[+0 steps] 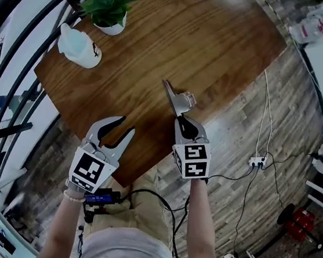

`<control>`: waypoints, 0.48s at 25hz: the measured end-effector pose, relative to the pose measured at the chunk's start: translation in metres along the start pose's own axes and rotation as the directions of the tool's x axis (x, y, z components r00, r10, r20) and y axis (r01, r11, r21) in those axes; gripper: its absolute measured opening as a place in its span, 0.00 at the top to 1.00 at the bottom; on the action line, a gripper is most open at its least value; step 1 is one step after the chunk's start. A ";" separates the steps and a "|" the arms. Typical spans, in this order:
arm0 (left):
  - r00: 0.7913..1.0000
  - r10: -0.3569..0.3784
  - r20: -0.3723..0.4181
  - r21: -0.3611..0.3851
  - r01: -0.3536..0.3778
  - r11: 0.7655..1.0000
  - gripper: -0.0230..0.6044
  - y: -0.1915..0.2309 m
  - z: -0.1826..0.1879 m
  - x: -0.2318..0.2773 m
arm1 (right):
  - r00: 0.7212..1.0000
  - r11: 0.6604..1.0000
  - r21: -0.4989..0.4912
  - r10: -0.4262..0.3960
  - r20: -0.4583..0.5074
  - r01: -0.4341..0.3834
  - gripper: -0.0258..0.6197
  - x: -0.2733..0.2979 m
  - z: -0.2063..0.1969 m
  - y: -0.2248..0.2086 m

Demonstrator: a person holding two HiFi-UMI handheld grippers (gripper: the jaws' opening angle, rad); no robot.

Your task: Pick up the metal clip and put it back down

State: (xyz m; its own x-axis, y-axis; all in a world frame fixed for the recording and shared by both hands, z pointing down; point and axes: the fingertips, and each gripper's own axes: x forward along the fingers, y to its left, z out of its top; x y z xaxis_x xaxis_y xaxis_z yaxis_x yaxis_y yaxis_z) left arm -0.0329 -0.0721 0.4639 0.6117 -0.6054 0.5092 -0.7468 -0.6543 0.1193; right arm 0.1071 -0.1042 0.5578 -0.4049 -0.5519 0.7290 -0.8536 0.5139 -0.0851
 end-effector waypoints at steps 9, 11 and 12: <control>1.000 -0.002 -0.001 -0.006 0.002 1.000 0.77 -0.001 -0.002 0.002 | 0.999 0.999 0.036 0.022 0.022 -0.023 0.90 -0.001 0.002 0.005; 1.000 0.000 -0.001 -0.005 0.000 1.000 0.77 0.000 -0.002 0.002 | 0.999 0.999 0.045 0.029 0.029 -0.030 0.90 -0.001 0.002 0.005; 1.000 0.001 0.000 -0.005 -0.001 1.000 0.77 0.001 -0.002 0.003 | 0.999 0.998 0.047 0.031 0.032 -0.032 0.90 -0.001 0.002 0.006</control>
State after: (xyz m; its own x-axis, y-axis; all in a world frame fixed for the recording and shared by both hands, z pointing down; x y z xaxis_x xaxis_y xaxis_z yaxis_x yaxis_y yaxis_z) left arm -0.0324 -0.0738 0.4672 0.6112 -0.6056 0.5096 -0.7485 -0.6516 0.1233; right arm 0.1019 -0.1022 0.5553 -0.4412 -0.5562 0.7042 -0.8546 0.5000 -0.1405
